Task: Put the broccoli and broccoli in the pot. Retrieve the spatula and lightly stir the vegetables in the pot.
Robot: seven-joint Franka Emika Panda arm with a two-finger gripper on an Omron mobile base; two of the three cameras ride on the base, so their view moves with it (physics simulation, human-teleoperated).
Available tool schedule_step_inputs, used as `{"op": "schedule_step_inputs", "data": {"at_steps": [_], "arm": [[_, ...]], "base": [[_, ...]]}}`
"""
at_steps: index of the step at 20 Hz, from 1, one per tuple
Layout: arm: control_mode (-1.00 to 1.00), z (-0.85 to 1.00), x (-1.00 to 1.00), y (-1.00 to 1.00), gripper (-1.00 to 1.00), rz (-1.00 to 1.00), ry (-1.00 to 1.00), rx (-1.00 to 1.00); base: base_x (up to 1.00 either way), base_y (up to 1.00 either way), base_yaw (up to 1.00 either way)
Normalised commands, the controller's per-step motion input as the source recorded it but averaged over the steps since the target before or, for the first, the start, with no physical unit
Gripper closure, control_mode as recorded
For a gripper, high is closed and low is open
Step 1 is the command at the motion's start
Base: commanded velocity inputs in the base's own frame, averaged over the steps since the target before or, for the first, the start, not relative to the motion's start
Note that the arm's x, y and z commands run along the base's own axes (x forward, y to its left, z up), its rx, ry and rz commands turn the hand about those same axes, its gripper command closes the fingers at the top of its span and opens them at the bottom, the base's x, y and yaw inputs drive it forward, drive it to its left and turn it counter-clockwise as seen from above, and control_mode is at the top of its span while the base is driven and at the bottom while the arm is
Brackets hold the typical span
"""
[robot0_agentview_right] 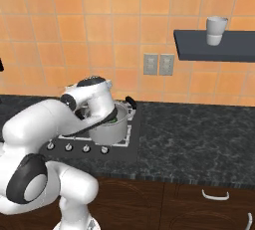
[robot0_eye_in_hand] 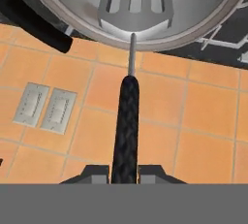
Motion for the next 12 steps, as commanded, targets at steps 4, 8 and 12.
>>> {"op": "schedule_step_inputs", "data": {"at_steps": [4,8,12], "arm": [[-1.0,-0.54,0.03,0.0,1.0,0.0,0.21,0.0],[-1.0,-0.57,0.1,-0.01,1.0,0.0,0.2,0.0],[-1.0,0.17,-0.17,-0.34,1.0,0.0,0.23,0.0]], "base": [[0.0,0.0,0.0],[0.0,0.0,0.0],[0.0,0.0,0.0]]}}
